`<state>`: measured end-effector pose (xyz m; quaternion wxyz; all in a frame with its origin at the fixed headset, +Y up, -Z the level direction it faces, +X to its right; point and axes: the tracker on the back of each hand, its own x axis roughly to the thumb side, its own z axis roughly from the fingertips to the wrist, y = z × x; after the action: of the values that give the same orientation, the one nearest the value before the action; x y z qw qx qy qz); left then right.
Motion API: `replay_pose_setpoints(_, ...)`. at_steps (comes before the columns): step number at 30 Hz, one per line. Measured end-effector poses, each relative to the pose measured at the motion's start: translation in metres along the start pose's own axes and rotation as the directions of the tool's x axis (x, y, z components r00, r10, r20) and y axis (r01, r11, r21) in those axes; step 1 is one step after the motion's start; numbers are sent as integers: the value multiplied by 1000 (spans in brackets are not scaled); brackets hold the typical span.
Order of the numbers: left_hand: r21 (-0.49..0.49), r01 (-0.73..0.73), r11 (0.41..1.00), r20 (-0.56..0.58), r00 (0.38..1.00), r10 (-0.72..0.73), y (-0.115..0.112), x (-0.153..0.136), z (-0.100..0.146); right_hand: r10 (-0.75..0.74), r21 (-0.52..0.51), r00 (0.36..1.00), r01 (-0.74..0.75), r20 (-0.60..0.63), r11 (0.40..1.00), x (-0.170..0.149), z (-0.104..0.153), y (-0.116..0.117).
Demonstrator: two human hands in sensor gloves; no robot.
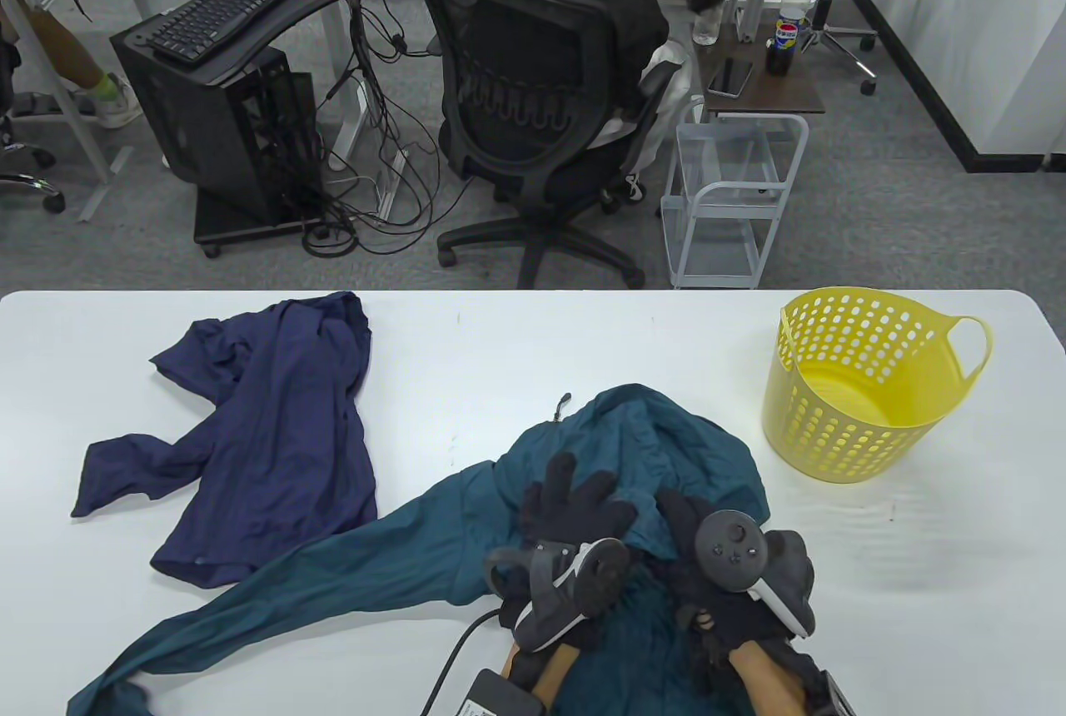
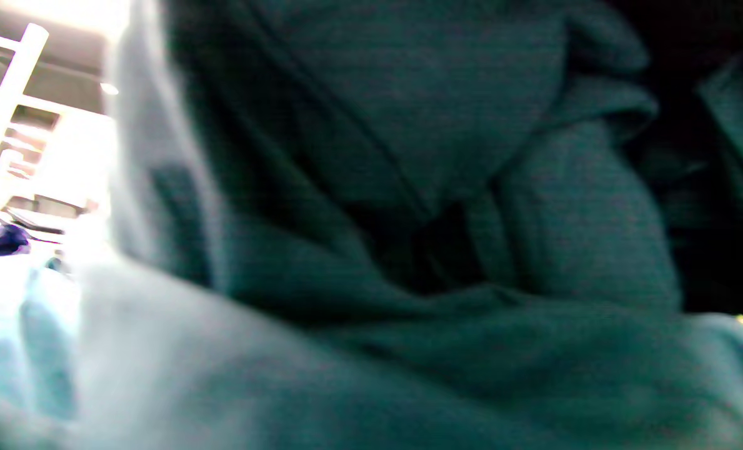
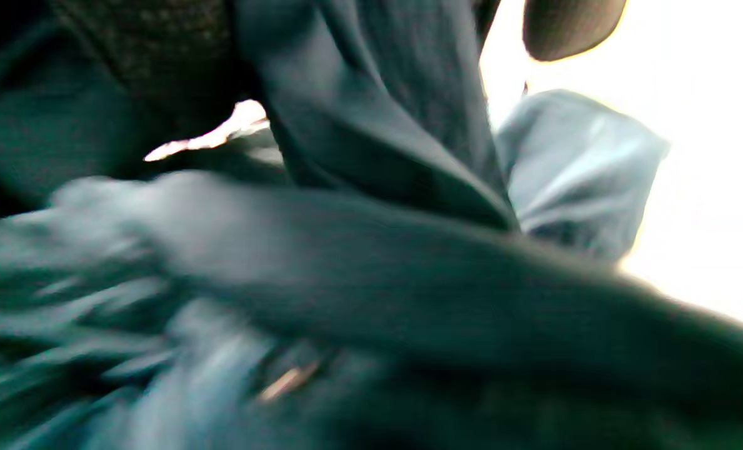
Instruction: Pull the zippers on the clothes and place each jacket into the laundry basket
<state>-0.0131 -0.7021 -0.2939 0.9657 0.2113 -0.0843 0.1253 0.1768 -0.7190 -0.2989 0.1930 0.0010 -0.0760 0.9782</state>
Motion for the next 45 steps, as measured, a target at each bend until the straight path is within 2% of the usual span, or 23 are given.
replay_pose_setpoints(3, 56, 83, 995, -41, 996, -80, 8, -9, 2, 14, -56, 998, -17, -56, 998, -13, -2, -2)
replay_pose_setpoints(5, 76, 92, 993, -82, 993, -86, 12, -18, 1, 6, -30, 996, -9, -88, 1000, -25, -5, -3)
replay_pose_setpoints(11, 36, 87, 996, -153, 985, -81, 10, -44, 1, -53, 33, 982, 60, -179, 998, -60, -10, -10)
replay_pose_setpoints(16, 24, 58, 998, -181, 982, -53, 7, -51, 1, -30, 82, 975, 49, -219, 995, -81, -12, -23)
replay_pose_setpoints(19, 16, 73, 997, -157, 985, -69, 6, -43, 2, -5, -14, 967, 2, -254, 1000, -94, -10, -44)
replay_pose_setpoints(25, -21, 37, 999, -83, 996, -39, 4, -18, 6, 5, -119, 947, -45, -321, 992, -120, 0, -79)
replay_pose_setpoints(26, -84, -4, 996, -17, 1000, 2, 2, -14, 6, 14, -121, 937, -60, -349, 991, -128, 3, -84)
replay_pose_setpoints(27, -194, -28, 981, 72, 996, 43, -1, -12, 4, 19, -121, 930, -68, -367, 990, -135, 5, -87)
replay_pose_setpoints(29, -461, -88, 883, 130, 978, 165, -7, -13, 4, 7, -38, 908, -25, -419, 999, -154, 8, -89)
replay_pose_setpoints(30, -479, -121, 870, 118, 973, 201, -7, -16, 5, -1, 31, 896, 16, -444, 999, -160, 10, -87)
replay_pose_setpoints(31, -438, -169, 883, 96, 968, 233, -5, -22, 5, -28, 144, 883, 107, -468, 984, -167, 12, -83)
replay_pose_setpoints(32, -409, -189, 893, 82, 967, 242, -3, -26, 4, -59, 191, 885, 164, -461, 968, -169, 13, -80)
replay_pose_setpoints(33, -372, -202, 906, 51, 970, 237, 3, -34, 2, -112, 261, 885, 251, -451, 932, -166, 13, -77)
replay_pose_setpoints(36, -227, -285, 931, -82, 959, 273, 13, -54, 0, -169, 261, 922, 268, -348, 928, -144, 12, -81)
replay_pose_setpoints(37, -195, -323, 926, -135, 944, 300, 14, -60, 1, -181, 257, 940, 259, -289, 931, -130, 10, -85)
replay_pose_setpoints(38, -208, -337, 918, -173, 937, 304, 10, -63, 1, -197, 249, 948, 260, -250, 933, -118, 9, -88)
replay_pose_setpoints(40, -323, -307, 895, -215, 945, 247, -4, -63, 1, -194, 227, 957, 243, -217, 943, -94, 4, -89)
replay_pose_setpoints(41, -421, -267, 867, -187, 961, 206, -16, -59, 2, -185, 202, 959, 229, -217, 952, -82, 0, -87)
replay_pose_setpoints(43, -523, -203, 828, -121, 979, 163, -33, -48, 5, -172, 157, 960, 208, -220, 965, -67, -10, -79)
replay_pose_setpoints(45, -616, -127, 777, -30, 990, 138, -47, -30, 11, -152, 156, 957, 195, -248, 968, -53, -26, -61)
